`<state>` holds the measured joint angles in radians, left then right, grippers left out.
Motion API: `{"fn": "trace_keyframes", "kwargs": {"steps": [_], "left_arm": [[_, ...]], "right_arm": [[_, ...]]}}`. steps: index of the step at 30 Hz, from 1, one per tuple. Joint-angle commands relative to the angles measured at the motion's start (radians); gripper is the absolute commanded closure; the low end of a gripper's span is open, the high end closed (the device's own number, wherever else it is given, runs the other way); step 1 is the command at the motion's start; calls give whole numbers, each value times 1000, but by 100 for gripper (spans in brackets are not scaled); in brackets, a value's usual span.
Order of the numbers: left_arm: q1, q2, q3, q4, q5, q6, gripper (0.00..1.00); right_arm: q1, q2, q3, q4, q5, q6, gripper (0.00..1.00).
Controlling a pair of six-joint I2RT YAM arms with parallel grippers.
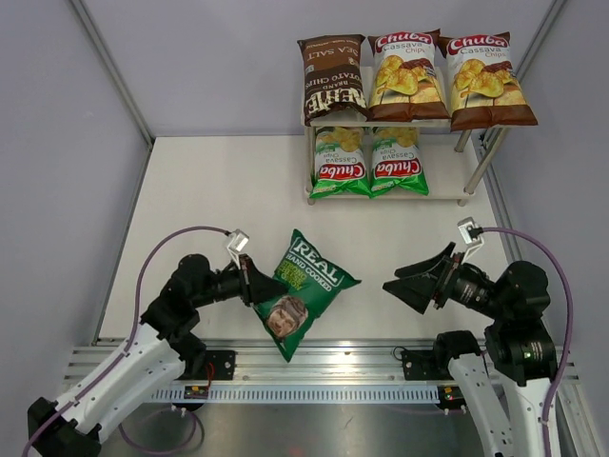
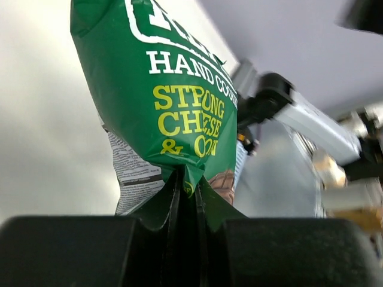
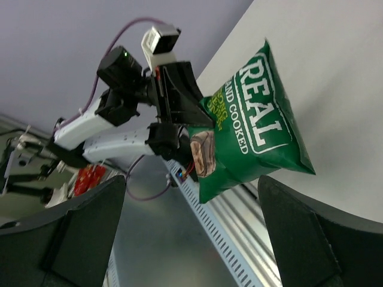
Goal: Place and organize the chips bags onto the shelf
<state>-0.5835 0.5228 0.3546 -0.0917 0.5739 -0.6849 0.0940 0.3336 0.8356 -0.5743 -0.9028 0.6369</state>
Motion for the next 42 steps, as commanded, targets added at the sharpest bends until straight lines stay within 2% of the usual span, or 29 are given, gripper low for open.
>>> {"fn": "trace_keyframes", "kwargs": {"steps": [1,4,8,14,17,20,30,32,34,36,37,38,40,41,42], "left_arm": [[-111,2,76,242,92,73,100],[-200,14,92,314,104,123,100],[-300,65,144,331,74,195,100],[-417,172,202,365,35,278,100],[-430,209,225,394,49,289,100],[-437,233,242,412,46,295,100],[-464,316,303,477,104,292,100],[-467,319,310,492,112,288,100],[-470,324,316,504,113,285,100],[-473,330,328,506,116,283,100],[-473,336,333,503,116,283,100],[-473,341,339,503,116,285,100],[-475,345,342,491,97,286,95],[-475,344,340,485,86,289,92],[-475,341,340,468,57,291,83]], "right_arm": [[128,54,-10,-21,-59,-25,1],[213,117,2,-94,-19,-97,1],[323,169,-59,-44,-53,-88,1],[346,194,-73,-91,-42,-109,2],[363,188,-102,-96,-51,-92,2],[375,168,-139,-19,-137,-31,3],[380,163,-159,-53,-95,-49,8],[380,166,-144,-114,-33,-98,12],[380,163,-145,-110,-47,-95,16],[380,156,-155,-64,-106,-63,30],[381,154,-164,-50,-119,-57,43],[382,147,-165,-26,-129,-43,49],[380,133,-170,-4,-133,-36,52],[380,116,-170,25,-142,-22,59],[380,107,-171,39,-145,-14,62]]}}
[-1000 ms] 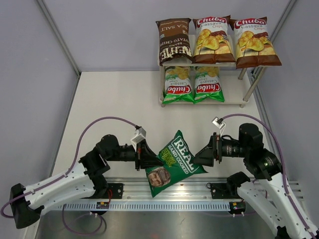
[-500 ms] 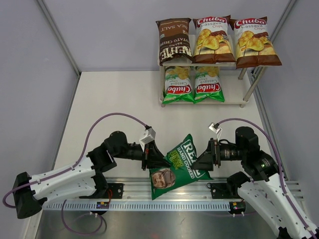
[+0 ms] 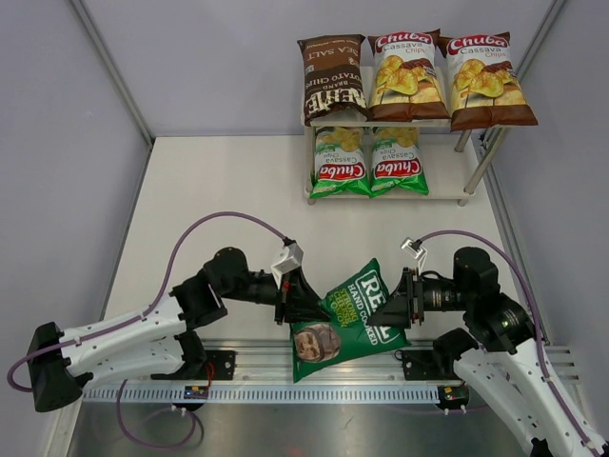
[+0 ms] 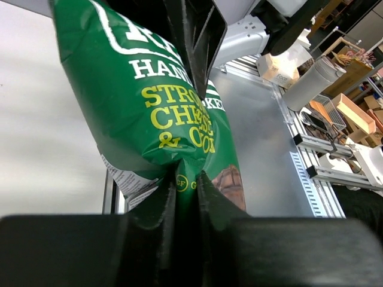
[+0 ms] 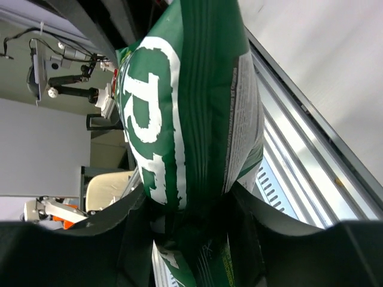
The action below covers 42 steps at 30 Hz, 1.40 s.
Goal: Place and organize the chips bags onto the shelf
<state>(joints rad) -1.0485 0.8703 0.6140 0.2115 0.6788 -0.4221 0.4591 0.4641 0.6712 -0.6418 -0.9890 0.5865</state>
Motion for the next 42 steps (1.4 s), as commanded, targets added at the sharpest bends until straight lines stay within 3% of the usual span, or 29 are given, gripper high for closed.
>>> {"fn": "trace_keyframes", "kwargs": {"steps": [1,6,8,11,14,20,24,33,37,42], "left_arm": [[-8,-7,81,154,-64,31,79],[-10,-33,81,91,-169,37,58],[-8,-43,78,63,-211,39,45],[-10,-77,82,11,-335,28,17],[-10,-120,81,-36,-502,8,1],[-7,-247,26,-129,-832,-69,1],[-7,-341,-75,-97,-857,-122,1],[-8,-317,-212,136,-481,-231,1],[-8,-283,-266,341,-265,-274,1],[-7,-194,-298,557,-171,-346,1]], "right_arm": [[15,-31,-4,119,-60,44,65],[15,-67,16,149,-39,49,90],[16,-67,21,154,-22,50,99],[15,-65,27,136,19,38,100],[15,-67,36,116,65,13,100],[15,-102,47,139,141,22,100],[15,-131,62,148,194,13,100],[15,-223,11,378,176,73,100],[16,-237,7,452,144,99,100],[15,-229,-12,521,99,134,100]]}}
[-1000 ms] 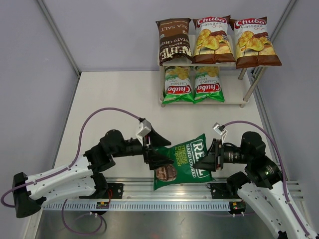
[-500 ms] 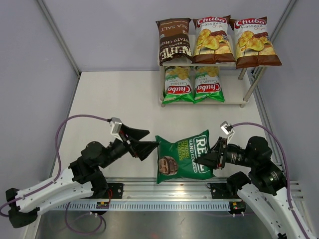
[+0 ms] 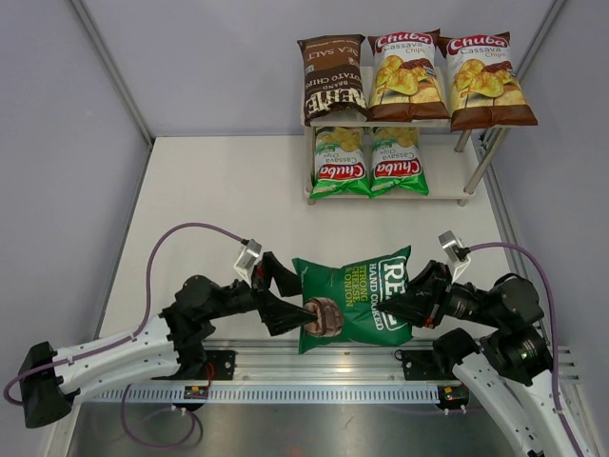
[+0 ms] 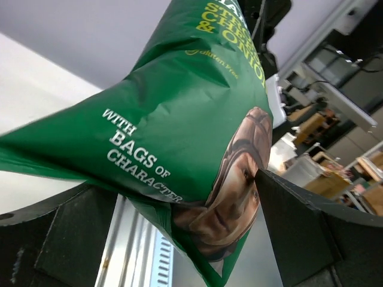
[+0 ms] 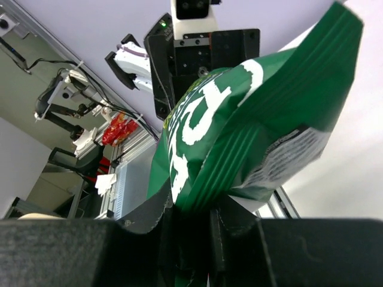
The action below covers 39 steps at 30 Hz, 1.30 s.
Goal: Place and organize the chips bags onto the shelf
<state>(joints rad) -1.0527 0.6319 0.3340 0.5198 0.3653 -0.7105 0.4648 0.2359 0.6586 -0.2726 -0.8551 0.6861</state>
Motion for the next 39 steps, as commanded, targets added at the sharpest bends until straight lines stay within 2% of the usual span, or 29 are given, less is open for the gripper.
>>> {"fn": "trace_keyframes", "kwargs": {"steps": [1,3,4,5,6,7,12,15,18,19,21,23,24,25,32,35,36,37,39], "left_arm": [[-4,57,-23,305,150,-81,1],[-4,77,-24,336,156,-93,1],[-4,75,-27,342,141,-92,5],[-4,71,-26,336,130,-89,13],[-3,62,-24,323,112,-72,30],[-3,37,-21,272,71,-61,42],[-4,-78,13,63,-74,22,79],[-4,-147,19,-21,-123,57,85],[-4,-175,37,-90,-115,83,93],[-3,-176,49,-104,-114,89,100],[-4,-182,59,-127,-121,106,100],[-4,-190,65,-153,-146,112,100],[-4,-195,65,-159,-153,120,100],[-4,-201,63,-159,-173,120,100],[-4,-230,71,-263,-360,106,100],[-4,-265,79,-389,-547,77,89],[-4,-277,91,-480,-602,48,85],[-4,-287,100,-528,-717,28,63],[-4,-301,132,-695,-814,-21,53]], "right_arm": [[11,-7,1,153,-38,32,100],[9,-24,6,154,-39,29,100],[9,-32,6,156,-42,27,100],[11,-40,10,154,-45,24,100],[9,-47,13,133,-44,10,100],[9,-49,16,118,-42,0,100],[9,-58,47,-6,-33,-69,100],[11,-69,70,-81,-4,-106,100],[9,-75,96,-154,65,-131,100],[9,-76,102,-172,88,-135,100],[9,-78,121,-215,158,-132,100],[9,-73,125,-227,189,-122,91],[9,-67,127,-223,198,-111,90],[11,-60,127,-220,197,-106,100],[9,-17,157,-186,226,-108,100],[9,-6,167,-197,297,-118,100],[9,6,167,-211,350,-120,100],[9,16,168,-220,385,-117,100],[9,49,162,-228,493,-96,100]]}}
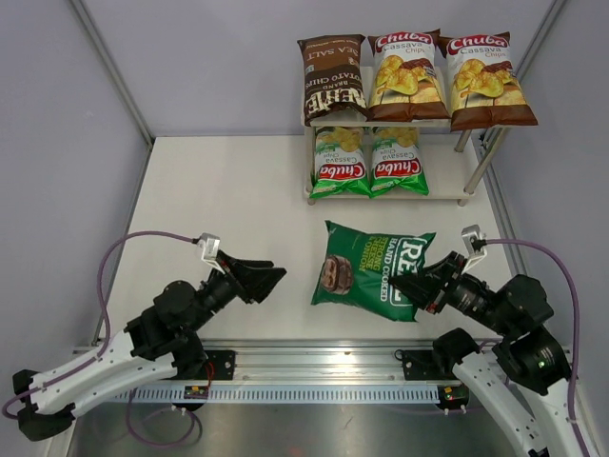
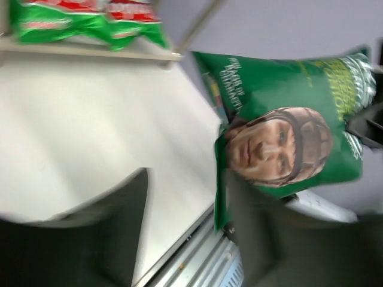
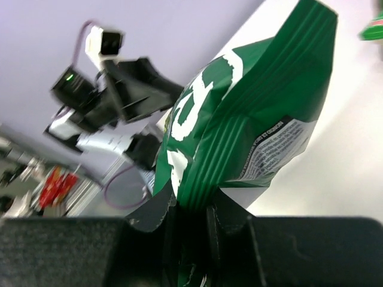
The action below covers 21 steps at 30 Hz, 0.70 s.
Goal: Place and organize the chips bags onto the shelf
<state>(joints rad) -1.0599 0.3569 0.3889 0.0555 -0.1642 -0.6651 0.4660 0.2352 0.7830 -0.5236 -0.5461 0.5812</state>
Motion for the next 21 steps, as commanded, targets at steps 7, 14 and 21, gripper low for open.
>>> {"fn": "trace_keyframes", "kwargs": {"steps": [7,14,21], "left_arm": [[5,34,206,-532,-443,-120,1],[11,240,350,-740,-433,-71,1],[18,260,360,-703,-383,-16,1]], "right_arm": [[10,136,-16,197,504,121,100],[8,229,-39,431,759,222,100],[6,274,-71,615,946,285,100]]}}
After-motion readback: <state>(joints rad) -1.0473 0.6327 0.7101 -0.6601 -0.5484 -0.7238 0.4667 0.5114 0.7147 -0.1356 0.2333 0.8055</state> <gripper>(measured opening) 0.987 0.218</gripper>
